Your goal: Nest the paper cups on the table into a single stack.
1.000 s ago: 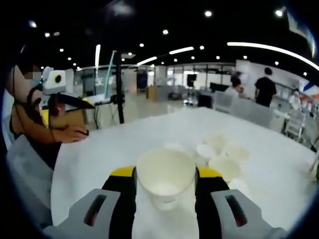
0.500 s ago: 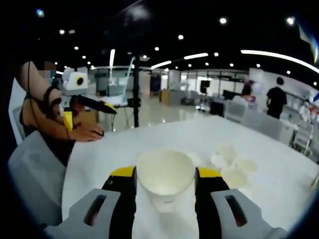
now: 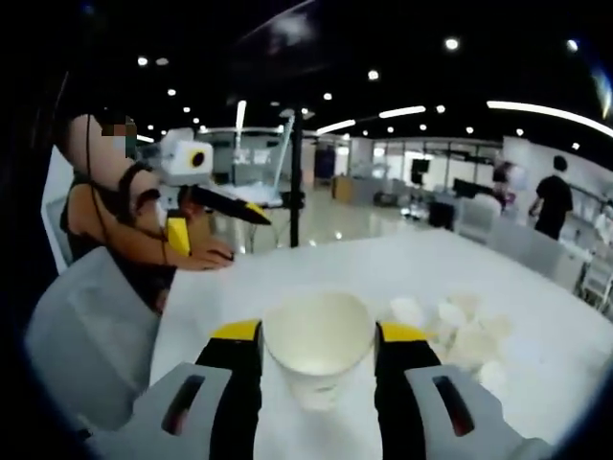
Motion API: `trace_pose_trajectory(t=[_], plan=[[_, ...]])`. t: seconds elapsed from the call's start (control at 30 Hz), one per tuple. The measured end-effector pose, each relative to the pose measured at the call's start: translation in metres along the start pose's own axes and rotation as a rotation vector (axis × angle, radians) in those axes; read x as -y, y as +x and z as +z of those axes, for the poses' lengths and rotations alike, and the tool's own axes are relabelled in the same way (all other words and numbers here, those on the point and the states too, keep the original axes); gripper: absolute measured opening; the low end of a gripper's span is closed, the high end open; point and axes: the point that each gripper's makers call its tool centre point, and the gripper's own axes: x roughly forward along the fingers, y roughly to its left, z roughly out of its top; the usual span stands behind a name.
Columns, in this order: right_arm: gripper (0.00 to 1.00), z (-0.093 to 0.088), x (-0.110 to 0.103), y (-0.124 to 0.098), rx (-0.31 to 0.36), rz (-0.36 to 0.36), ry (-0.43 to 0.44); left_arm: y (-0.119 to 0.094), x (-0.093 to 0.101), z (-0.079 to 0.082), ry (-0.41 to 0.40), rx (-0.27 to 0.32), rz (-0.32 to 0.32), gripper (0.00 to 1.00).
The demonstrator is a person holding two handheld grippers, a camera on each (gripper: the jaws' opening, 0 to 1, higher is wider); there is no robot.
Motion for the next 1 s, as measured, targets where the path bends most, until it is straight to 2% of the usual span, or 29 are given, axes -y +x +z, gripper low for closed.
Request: trace_pose_trajectory(t=[0.27, 0.53, 0.83, 1.0], plan=[[0.43, -0.012, -0.029, 0.001, -0.015, 0.077, 0.014, 0.003, -0.001, 0.001, 0.001, -0.001, -0.004, 0.94], [0.43, -0.026, -0.054, 0.004, -0.032, 0.122, 0.011, 0.001, -0.002, -0.002, 0.003, -0.008, -0.005, 0.94], [0.43, -0.047, -0.074, 0.006, -0.052, 0.170, -0.004, -0.002, -0.001, -0.006, 0.003, -0.020, 0.000, 0.94], [0.43, -0.053, -0.080, 0.007, -0.060, 0.183, -0.009, -0.003, 0.000, -0.007, 0.000, -0.019, -0.003, 0.94]])
